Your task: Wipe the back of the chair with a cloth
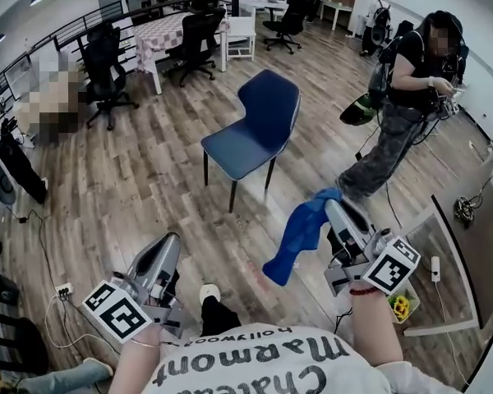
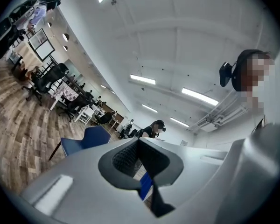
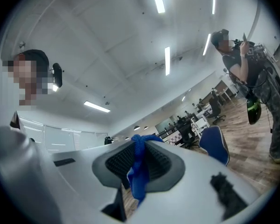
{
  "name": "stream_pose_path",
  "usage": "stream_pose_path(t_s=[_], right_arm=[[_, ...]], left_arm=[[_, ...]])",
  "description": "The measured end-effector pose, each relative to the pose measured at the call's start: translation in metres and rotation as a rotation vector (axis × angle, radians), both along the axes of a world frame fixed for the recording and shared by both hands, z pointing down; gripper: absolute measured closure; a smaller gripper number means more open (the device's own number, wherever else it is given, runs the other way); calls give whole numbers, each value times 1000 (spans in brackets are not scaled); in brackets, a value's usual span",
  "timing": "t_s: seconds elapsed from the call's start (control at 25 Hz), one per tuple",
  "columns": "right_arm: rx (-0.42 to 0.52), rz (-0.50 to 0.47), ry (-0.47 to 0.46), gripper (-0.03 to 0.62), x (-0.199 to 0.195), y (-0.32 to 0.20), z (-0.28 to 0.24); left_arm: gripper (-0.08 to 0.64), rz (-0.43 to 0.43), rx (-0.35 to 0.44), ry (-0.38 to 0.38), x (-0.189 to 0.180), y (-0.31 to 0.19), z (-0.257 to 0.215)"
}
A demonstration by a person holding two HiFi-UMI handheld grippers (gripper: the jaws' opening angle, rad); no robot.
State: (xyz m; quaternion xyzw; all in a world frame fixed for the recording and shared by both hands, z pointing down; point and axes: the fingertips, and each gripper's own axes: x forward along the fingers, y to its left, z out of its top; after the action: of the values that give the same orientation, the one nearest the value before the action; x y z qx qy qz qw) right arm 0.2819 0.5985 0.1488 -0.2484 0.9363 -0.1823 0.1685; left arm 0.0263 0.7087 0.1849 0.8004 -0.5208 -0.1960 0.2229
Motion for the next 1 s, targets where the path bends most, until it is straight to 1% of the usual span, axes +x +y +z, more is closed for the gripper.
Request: stream_pose_path(t_s=[0.12,0.24,0.32,0.4,0.52,0.6,0.68,0.84,1.0], right_arm=[[15,18,17,522,-25,-22,-1],[24,58,24,522,-46,-45,-10],[28,81,16,522,-61,-63,-22],[45,102,-1,522,-78,-82,-38],[79,131,-42,522,-105,-108,-57],[92,144,-62,522,-123,-125,-61],[95,152,-71,522,-137,-139,-61],[102,156,-94,522,-160,-158,-60],[117,170,-100,522,-179,-175,-58]], left_arm=[[552,28,20,1,-26,-32,0],[552,83,53,6,-45,-68,-9],[552,124,79,-26,-54,-89,-22],[552,162,103,-79,-66,-108,-35],[552,193,131,-141,-95,-137,-50],[552,197,145,-137,-118,-157,-56],[552,194,144,-116,-136,-173,-56],[552,184,136,-103,-164,-197,-53],[552,190,152,-96,-186,-220,-54]])
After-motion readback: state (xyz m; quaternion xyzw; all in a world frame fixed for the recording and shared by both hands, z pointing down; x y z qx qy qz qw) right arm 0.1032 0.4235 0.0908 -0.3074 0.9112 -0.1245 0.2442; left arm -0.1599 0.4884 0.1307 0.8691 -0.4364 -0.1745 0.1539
